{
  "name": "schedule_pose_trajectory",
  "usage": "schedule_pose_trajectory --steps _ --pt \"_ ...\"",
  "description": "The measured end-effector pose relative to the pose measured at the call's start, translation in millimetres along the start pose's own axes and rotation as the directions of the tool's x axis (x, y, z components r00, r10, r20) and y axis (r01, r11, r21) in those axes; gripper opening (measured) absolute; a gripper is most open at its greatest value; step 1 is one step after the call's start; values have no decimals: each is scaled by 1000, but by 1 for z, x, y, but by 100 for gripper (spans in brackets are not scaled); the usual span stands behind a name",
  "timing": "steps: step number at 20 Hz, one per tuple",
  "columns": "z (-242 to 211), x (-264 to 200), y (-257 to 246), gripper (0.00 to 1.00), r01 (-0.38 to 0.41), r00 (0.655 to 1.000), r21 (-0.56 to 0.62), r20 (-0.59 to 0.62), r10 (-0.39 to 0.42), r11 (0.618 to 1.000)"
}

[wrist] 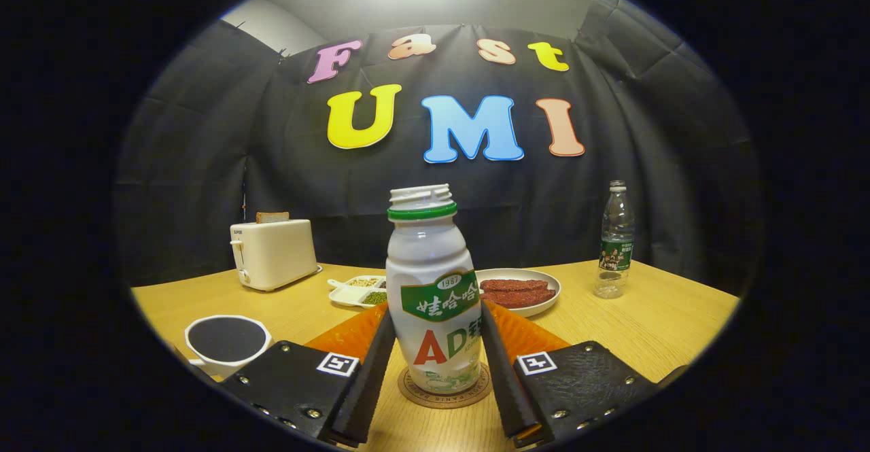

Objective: Take the bottle from table, then pour the juice into the cup, finally place the bottle on the coaster

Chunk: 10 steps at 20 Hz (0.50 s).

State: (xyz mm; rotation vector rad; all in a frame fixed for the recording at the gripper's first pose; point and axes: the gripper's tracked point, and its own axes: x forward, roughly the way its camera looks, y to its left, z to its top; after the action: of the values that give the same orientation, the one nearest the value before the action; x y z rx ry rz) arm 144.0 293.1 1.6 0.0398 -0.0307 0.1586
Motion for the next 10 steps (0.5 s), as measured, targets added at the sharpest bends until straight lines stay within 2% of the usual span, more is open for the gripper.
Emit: schedule_pose_trajectory --steps 5,10 --pt "-4 1 0 77 5 1000 29 -27 -4 1000" --pt "3 -7 4 91 -27 999 93 -20 29 995"
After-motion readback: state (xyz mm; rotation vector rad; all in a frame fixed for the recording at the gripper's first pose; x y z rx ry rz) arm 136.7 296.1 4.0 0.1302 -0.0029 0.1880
